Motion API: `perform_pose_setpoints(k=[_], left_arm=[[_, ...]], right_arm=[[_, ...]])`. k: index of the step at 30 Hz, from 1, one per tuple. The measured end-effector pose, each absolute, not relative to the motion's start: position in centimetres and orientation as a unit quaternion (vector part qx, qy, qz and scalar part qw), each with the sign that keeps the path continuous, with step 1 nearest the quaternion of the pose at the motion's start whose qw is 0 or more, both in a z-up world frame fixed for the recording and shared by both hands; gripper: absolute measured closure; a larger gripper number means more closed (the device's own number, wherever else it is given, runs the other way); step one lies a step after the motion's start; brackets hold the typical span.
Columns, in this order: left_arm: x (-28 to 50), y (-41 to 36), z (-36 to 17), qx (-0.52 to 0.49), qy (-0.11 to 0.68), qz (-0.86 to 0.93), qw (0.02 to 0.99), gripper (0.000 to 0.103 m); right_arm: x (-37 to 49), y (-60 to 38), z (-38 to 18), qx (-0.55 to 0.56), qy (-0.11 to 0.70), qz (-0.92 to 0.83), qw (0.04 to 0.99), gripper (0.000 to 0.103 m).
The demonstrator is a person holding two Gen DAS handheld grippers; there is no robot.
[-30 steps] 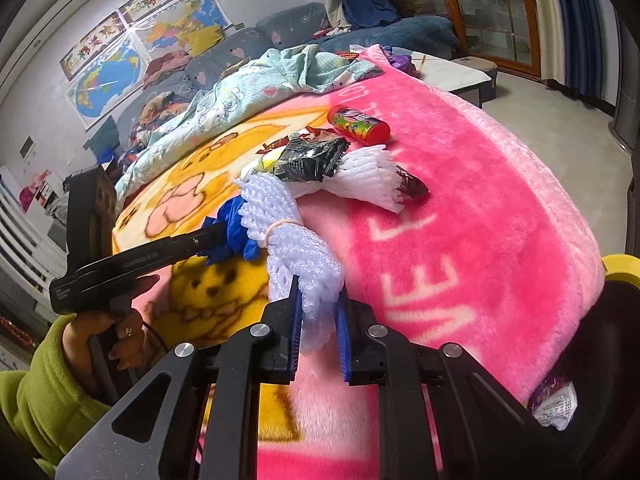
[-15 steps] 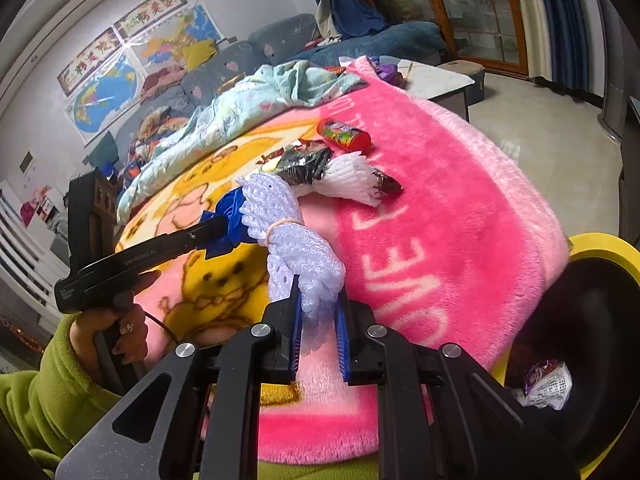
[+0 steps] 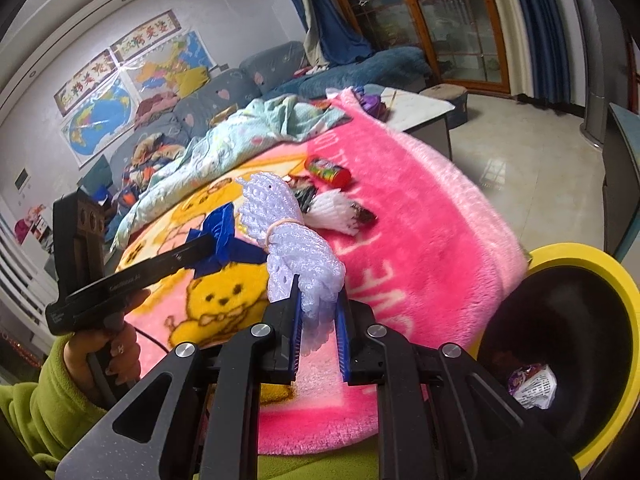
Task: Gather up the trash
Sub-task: 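Carry the blue glove and white foam mesh toward the bin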
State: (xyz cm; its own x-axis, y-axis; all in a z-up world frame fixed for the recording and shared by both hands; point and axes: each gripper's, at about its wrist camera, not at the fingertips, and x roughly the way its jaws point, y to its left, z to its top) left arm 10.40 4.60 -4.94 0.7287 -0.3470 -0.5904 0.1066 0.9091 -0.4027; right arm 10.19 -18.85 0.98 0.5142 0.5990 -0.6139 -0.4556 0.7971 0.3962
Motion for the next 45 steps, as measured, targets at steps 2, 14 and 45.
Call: perform_pose_setpoints(k=[2, 14, 45], left_arm=[[10.1, 4.1, -4.6, -0.169, 0.343, -0.129, 0.915, 0.088], [9.2, 1.6, -3.2, -0.147, 0.330, -0.153, 0.920, 0.088], [7.8, -10.7, -2.4, -0.049, 0.313, -0.262, 0.912, 0.088]], right_arm=[[10.1, -19.3, 1.3, 0.096, 0.383, 0.300, 0.869, 0.089], [9.7, -22.4, 2.3, 0.112, 0.354, 0.257, 0.892, 0.089], [7.9, -31.8, 1.3, 0.145, 0.324, 0.099, 0.930, 0.089]])
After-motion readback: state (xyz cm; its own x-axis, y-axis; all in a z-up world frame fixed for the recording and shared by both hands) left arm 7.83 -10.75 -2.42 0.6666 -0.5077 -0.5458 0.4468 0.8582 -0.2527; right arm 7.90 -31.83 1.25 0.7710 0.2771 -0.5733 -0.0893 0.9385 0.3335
